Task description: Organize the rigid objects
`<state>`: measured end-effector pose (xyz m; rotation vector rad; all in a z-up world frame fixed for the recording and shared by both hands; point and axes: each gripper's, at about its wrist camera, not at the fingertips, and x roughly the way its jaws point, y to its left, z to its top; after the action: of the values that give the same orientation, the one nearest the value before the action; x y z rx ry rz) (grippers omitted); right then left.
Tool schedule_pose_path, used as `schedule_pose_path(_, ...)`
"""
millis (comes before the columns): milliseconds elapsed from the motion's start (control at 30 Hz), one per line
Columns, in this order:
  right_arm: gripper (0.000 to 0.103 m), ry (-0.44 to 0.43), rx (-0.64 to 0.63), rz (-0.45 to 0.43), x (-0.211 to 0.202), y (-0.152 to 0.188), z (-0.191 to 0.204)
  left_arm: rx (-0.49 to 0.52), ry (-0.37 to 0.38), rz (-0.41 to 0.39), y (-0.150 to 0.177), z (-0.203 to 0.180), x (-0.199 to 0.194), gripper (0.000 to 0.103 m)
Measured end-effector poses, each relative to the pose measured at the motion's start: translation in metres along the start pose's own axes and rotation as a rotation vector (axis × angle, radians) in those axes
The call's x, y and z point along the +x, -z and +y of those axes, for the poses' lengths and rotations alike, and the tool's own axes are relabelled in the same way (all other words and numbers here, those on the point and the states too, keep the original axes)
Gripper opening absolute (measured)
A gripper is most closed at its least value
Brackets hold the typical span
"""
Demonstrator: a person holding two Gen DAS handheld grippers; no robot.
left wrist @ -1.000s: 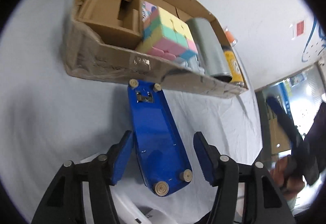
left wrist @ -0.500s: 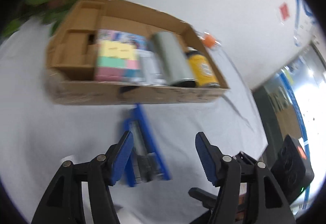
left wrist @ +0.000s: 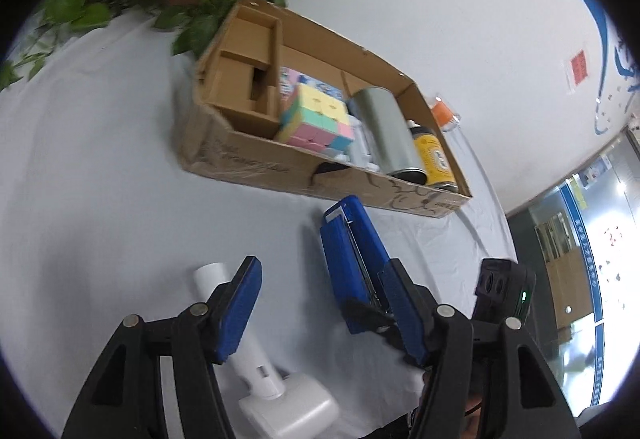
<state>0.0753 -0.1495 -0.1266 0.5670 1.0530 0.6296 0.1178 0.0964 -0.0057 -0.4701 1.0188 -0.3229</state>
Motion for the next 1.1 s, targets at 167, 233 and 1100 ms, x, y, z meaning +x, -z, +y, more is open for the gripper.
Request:
schedule_pose_path(167,0.061,-0.165,0.304,-0.028,-0.053,0.008,-0.074,0.048,0.106,0.061,-0.003,-0.032,0.032,0.063)
schedule_pose_path(233,0.078,0.035,0.147,-0.067,-0.08,0.007,-0.065,0.047,0.153,0.127,-0.001,-0.045,0.057,0.063)
schedule_pose_path(1100,0.03,0.286,-0.119,0.1,-0.022,-0.007,0.036,-0.018,0.246,0.26,0.017,-0.041,0.104,0.038)
